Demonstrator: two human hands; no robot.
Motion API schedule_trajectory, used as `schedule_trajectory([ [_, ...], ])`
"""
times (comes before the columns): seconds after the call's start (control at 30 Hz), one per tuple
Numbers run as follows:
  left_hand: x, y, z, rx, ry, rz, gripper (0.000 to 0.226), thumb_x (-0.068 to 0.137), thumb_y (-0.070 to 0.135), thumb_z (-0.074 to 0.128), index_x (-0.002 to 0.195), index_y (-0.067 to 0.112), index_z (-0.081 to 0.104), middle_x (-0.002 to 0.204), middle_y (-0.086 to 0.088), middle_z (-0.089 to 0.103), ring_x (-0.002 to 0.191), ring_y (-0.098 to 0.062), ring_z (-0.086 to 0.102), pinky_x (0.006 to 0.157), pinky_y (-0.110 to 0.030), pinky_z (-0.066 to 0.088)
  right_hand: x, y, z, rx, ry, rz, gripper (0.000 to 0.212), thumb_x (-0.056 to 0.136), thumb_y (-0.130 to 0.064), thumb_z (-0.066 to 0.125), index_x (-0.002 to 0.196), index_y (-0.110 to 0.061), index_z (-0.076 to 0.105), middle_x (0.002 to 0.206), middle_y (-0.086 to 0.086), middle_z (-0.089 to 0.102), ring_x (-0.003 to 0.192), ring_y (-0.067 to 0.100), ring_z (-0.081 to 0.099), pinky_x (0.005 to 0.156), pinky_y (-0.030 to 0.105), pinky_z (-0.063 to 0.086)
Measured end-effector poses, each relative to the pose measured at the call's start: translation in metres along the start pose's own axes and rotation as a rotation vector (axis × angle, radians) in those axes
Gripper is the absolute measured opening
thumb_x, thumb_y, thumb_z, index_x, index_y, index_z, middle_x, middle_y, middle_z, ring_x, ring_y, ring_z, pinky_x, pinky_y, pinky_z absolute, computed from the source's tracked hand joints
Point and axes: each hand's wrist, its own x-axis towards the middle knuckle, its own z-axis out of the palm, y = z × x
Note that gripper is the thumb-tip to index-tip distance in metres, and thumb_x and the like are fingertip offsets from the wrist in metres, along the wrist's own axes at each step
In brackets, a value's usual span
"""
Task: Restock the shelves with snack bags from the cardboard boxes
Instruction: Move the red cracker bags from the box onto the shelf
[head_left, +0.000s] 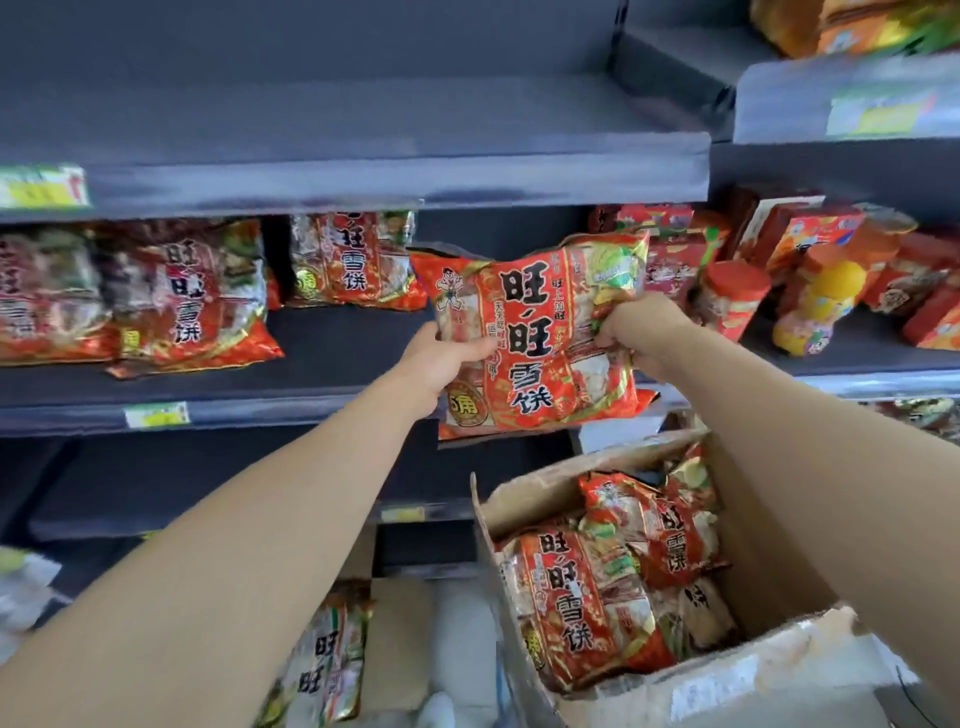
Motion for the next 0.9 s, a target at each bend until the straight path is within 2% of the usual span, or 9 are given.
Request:
schedule_trajectory([
  [0.07,0.008,0.006,-0.033,0.000,0.056,0.026,0.057,0.077,0.016,0.077,0.127,0.016,0.049,0.118,-0.001,0.065,0.104,-0.022,0.064,0.095,-0.045,0.049,0.008,-0.015,0.035,-0.008,-0.001,-0.042,0.030,0.082,0.012,0.058,0.107,-0.003,0.056,0.085,0.009,0.055,0.073,0.021,0.052,0.065,0.034,0.049],
  [0.13,0.019,0.012,-0.065,-0.013,0.110,0.055,0.058,0.078,0.012,0.075,0.129,0.018,0.048,0.120,0.000,0.063,0.106,-0.021,0.063,0.095,-0.042,0.048,0.015,-0.029,0.070,-0.007,0.009,-0.120,0.036,0.081,0.011,0.060,0.114,-0.004,0.058,0.096,0.008,0.059,0.087,0.022,0.056,0.080,0.035,0.052],
  [0.23,0.042,0.021,-0.110,-0.038,0.173,0.089,0.081,0.074,0.007,0.077,0.143,0.019,0.036,0.136,0.003,0.053,0.120,-0.022,0.055,0.104,-0.044,0.041,0.034,-0.045,0.118,0.027,0.046,-0.193,0.037,0.078,0.008,0.061,0.112,-0.007,0.062,0.104,0.008,0.066,0.097,0.026,0.063,0.090,0.041,0.054],
  [0.33,0.064,0.028,-0.146,-0.051,0.178,0.058,0.087,0.076,0.009,0.075,0.146,0.032,0.029,0.146,0.006,0.044,0.130,-0.025,0.046,0.109,-0.055,0.032,0.051,-0.061,0.159,0.046,0.034,-0.190,0.037,0.080,0.006,0.059,0.114,-0.008,0.061,0.108,0.010,0.068,0.099,0.028,0.065,0.090,0.044,0.054],
  [0.47,0.097,0.034,-0.183,-0.056,0.189,0.013,0.084,0.089,0.007,0.064,0.151,0.033,0.013,0.153,0.001,0.031,0.134,-0.030,0.039,0.108,-0.053,0.036,0.086,-0.078,0.208,-0.046,0.062,-0.177,0.035,0.080,-0.007,0.061,0.115,-0.015,0.059,0.108,0.004,0.067,0.105,0.026,0.062,0.098,0.040,0.049],
  [0.53,0.117,0.036,-0.197,-0.064,0.196,0.006,0.081,0.090,0.007,0.062,0.151,0.032,0.014,0.154,0.000,0.031,0.135,-0.030,0.038,0.107,-0.051,0.038,0.106,-0.082,0.226,-0.081,0.097,-0.156,0.034,0.078,-0.011,0.061,0.111,-0.018,0.060,0.110,0.005,0.068,0.106,0.028,0.062,0.097,0.041,0.049],
  [0.63,0.143,0.037,-0.213,-0.077,0.202,0.001,0.079,0.090,0.006,0.062,0.150,0.033,0.018,0.152,0.002,0.034,0.133,-0.028,0.043,0.104,-0.047,0.042,0.124,-0.087,0.249,-0.063,0.103,-0.127,0.030,0.082,-0.009,0.058,0.111,-0.016,0.062,0.109,0.004,0.069,0.100,0.024,0.065,0.088,0.034,0.055],
  [0.77,0.170,0.037,-0.225,-0.062,0.230,0.027,0.078,0.090,0.002,0.060,0.149,0.032,0.020,0.152,-0.001,0.034,0.132,-0.024,0.044,0.105,-0.046,0.040,0.146,-0.087,0.274,-0.065,0.089,-0.103,0.028,0.087,-0.010,0.058,0.115,-0.013,0.061,0.108,0.002,0.067,0.092,0.016,0.061,0.086,0.027,0.050],
  [0.9,0.186,0.038,-0.231,-0.029,0.237,0.049,0.065,0.090,-0.001,0.058,0.143,0.028,0.032,0.143,0.000,0.044,0.113,-0.017,0.054,0.094,-0.038,0.044,0.158,-0.086,0.289,-0.009,0.086,-0.097,0.029,0.082,-0.019,0.067,0.110,-0.018,0.063,0.106,-0.001,0.069,0.092,0.015,0.064,0.086,0.027,0.053],
])
